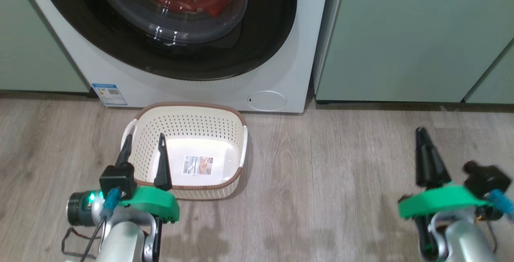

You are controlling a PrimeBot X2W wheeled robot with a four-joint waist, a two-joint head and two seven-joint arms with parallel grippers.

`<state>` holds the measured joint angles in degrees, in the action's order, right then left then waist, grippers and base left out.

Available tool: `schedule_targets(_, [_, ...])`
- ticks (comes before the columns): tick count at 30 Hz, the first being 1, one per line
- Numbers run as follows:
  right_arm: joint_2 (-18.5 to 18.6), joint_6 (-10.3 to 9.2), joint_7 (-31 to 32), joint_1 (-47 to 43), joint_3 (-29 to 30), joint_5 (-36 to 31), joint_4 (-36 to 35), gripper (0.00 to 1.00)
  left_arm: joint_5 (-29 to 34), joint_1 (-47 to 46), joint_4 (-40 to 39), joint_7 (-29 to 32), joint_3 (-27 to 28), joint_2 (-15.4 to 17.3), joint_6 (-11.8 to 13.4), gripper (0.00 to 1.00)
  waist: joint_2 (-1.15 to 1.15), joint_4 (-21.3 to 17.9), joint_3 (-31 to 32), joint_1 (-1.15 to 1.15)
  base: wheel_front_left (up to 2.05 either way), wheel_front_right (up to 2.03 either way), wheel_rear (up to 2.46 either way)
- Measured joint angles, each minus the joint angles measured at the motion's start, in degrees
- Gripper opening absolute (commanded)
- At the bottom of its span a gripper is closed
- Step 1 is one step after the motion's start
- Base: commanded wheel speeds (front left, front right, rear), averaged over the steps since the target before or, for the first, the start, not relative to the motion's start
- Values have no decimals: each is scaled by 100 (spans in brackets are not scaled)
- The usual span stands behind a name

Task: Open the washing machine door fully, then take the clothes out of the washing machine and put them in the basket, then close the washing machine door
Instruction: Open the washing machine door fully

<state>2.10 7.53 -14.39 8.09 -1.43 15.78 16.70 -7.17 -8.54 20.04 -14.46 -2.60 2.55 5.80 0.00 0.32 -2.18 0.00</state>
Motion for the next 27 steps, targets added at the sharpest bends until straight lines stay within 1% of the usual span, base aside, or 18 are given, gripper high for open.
schedule_targets(3, [3,0,0,295,163,595,180,0,-9,-1,11,0,-34,0,-24,100,0,23,-89,0,0,0,0])
schedule_targets(7, [30,0,-1,783,224,1873,731,0,-51,-59,10,0,-126,0,-24,100,0,85,-267,0,0,0,0])
schedule_targets(8, [41,0,-2,920,159,2279,913,0,-52,-91,10,0,-160,0,-24,100,0,105,-319,0,0,0,0])
schedule_targets(10, [180,0,-4,1188,-107,3206,1217,0,-91,-171,7,0,-207,-8,-27,100,0,152,-422,0,0,0,0])
schedule_targets(12, [458,0,151,1474,-325,4151,1346,0,-108,-263,3,0,-238,-8,-30,100,0,209,-534,0,0,0,0])
schedule_targets(14, [834,-1,421,1777,-403,4910,1352,0,-133,-341,-13,0,-308,-8,-24,100,0,274,-647,0,0,0,0])
schedule_targets(16, [1178,-1,720,2072,-441,5533,1318,0,-209,-394,-36,0,-377,-13,-22,100,0,340,-760,0,0,0,0])
schedule_targets(20, [1679,-1,1697,2559,-523,6568,1228,0,-307,-504,-57,0,-520,-15,-12,100,0,484,-996,0,0,0,0])
schedule_targets(24, [2140,-1,2593,2986,-502,7199,1202,0,-398,-632,-85,0,-708,-18,37,100,0,631,-1218,0,0,0,0])
schedule_targets(27, [2443,-1,3131,3384,-454,7436,1191,0,-437,-729,-108,0,-833,-21,80,100,0,735,-1390,0,0,0,0])
